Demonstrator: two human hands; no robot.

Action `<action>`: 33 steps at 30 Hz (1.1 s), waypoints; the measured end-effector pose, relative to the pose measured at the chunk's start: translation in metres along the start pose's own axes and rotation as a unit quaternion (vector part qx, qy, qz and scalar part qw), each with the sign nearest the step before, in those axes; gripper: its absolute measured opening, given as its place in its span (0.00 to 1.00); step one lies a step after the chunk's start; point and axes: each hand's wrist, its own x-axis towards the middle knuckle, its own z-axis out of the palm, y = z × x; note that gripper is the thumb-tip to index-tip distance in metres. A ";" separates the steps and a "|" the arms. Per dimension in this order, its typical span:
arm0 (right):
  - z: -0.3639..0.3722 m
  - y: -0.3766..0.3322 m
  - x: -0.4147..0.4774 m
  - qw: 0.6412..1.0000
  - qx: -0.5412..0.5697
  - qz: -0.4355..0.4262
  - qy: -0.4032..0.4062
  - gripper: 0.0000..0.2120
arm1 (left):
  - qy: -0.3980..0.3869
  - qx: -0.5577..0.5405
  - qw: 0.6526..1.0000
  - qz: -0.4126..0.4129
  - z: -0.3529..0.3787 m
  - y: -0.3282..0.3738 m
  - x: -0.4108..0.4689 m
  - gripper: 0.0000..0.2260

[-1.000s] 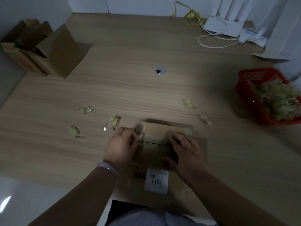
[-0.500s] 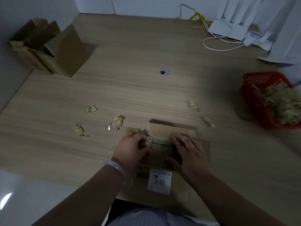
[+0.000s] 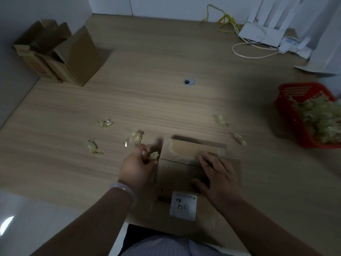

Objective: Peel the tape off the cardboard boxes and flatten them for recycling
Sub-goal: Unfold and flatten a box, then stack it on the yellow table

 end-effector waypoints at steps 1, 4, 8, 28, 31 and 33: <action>0.000 -0.001 0.000 1.000 0.001 0.001 0.005 0.36 | -0.016 0.012 1.000 0.013 0.001 -0.001 -0.001 0.10; -0.001 -0.002 0.000 1.000 0.004 0.001 0.011 0.36 | -0.061 0.093 0.993 0.050 0.004 -0.004 -0.004 0.09; 0.000 -0.002 -0.001 1.000 0.005 0.004 0.017 0.36 | -0.137 0.060 0.988 0.025 -0.004 -0.016 -0.004 0.14; -0.014 0.012 -0.016 0.991 0.069 0.027 0.111 0.31 | 0.074 -0.106 0.982 -0.137 -0.078 -0.030 0.063 0.13; -0.018 0.009 -0.022 0.979 0.110 0.138 0.104 0.33 | 0.016 -0.094 0.988 -0.120 -0.071 -0.020 0.046 0.11; -0.021 0.008 -0.024 0.956 0.193 0.209 0.070 0.30 | -0.049 -0.120 0.986 -0.108 -0.056 -0.013 0.027 0.09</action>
